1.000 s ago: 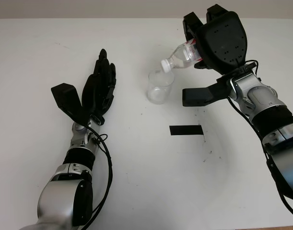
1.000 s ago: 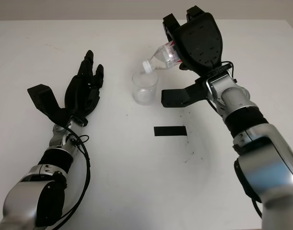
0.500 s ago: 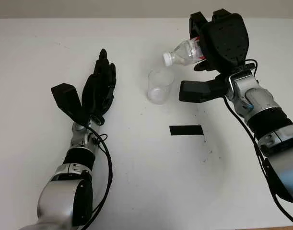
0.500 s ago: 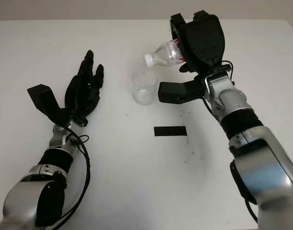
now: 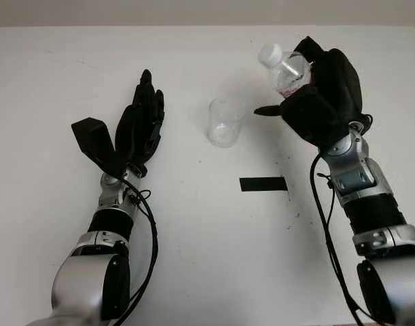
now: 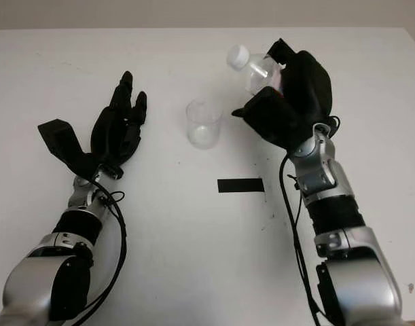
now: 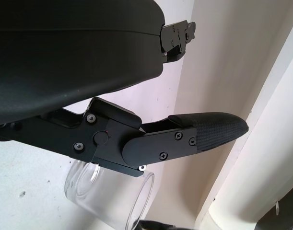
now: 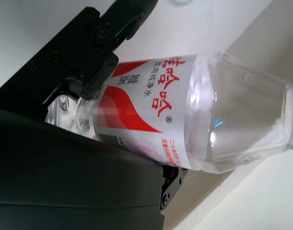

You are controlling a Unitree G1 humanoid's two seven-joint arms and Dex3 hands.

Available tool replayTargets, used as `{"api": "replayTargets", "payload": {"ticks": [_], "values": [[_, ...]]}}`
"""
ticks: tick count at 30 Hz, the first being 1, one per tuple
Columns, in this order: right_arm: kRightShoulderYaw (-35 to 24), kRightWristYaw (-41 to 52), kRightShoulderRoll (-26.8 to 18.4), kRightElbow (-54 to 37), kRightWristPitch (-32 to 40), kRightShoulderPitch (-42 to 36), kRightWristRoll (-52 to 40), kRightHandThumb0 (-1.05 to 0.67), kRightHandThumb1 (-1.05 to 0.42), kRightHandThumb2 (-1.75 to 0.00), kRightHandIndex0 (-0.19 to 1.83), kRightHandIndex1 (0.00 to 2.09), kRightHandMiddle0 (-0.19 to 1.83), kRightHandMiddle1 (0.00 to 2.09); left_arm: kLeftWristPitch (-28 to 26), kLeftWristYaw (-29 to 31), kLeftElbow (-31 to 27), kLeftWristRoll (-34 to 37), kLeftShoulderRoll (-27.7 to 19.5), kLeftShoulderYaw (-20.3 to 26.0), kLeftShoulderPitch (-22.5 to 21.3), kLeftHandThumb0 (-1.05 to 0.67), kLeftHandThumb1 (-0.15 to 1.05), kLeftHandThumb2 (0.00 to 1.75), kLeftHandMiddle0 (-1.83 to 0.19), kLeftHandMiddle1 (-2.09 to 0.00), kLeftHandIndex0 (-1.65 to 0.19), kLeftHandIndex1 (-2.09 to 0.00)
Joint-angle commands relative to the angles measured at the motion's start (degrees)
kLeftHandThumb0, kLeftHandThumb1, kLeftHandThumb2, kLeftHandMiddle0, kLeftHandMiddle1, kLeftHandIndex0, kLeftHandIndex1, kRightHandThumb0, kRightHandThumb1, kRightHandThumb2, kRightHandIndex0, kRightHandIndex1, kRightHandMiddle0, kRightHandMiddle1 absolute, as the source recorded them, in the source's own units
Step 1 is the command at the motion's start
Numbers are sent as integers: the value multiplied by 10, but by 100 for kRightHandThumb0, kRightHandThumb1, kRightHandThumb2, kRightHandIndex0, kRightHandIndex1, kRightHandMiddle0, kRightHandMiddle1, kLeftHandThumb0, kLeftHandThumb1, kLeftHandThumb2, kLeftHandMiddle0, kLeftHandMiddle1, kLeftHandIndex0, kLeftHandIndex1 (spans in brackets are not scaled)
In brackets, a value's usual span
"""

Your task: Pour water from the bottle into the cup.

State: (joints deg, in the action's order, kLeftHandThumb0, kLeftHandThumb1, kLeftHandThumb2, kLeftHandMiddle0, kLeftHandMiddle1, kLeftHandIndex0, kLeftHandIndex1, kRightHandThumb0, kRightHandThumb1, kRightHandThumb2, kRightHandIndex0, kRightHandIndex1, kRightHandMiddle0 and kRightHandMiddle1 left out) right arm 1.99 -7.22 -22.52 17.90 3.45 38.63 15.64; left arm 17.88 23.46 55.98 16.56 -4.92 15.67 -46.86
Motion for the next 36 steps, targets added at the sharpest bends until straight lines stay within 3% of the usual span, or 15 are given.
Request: {"api": "replayTargets", "payload": {"ticks": [1,9,15,17,22,36], "values": [[-20,27,4,-51,10,-21,-28,-24,-105,-19,135,209,125,209,-7,1,8,-1,-4,1,16,-82,105,59,19,0,19,0],[-107,122,74,-214,171,-89,-240,-21,-104,-26,127,209,123,209,-4,1,7,-3,-3,-1,18,-82,105,59,19,0,19,0],[-122,146,99,-285,213,-142,-310,-21,-105,-18,103,209,63,209,-1,5,9,-3,-3,-1,18,-82,105,59,19,0,19,0],[-124,147,107,-299,223,-153,-325,-22,-105,-13,93,209,52,209,-2,4,9,-5,-4,-2,19,-83,105,59,19,0,19,0],[-108,139,119,-307,218,-178,-316,-26,-105,-9,88,209,50,209,-5,5,7,-4,-5,-1,19,-82,105,59,19,0,19,0],[-71,124,147,-275,215,-203,-279,-25,-105,-19,124,209,76,209,-9,6,3,0,-6,2,20,-81,105,59,19,0,19,0]]}}
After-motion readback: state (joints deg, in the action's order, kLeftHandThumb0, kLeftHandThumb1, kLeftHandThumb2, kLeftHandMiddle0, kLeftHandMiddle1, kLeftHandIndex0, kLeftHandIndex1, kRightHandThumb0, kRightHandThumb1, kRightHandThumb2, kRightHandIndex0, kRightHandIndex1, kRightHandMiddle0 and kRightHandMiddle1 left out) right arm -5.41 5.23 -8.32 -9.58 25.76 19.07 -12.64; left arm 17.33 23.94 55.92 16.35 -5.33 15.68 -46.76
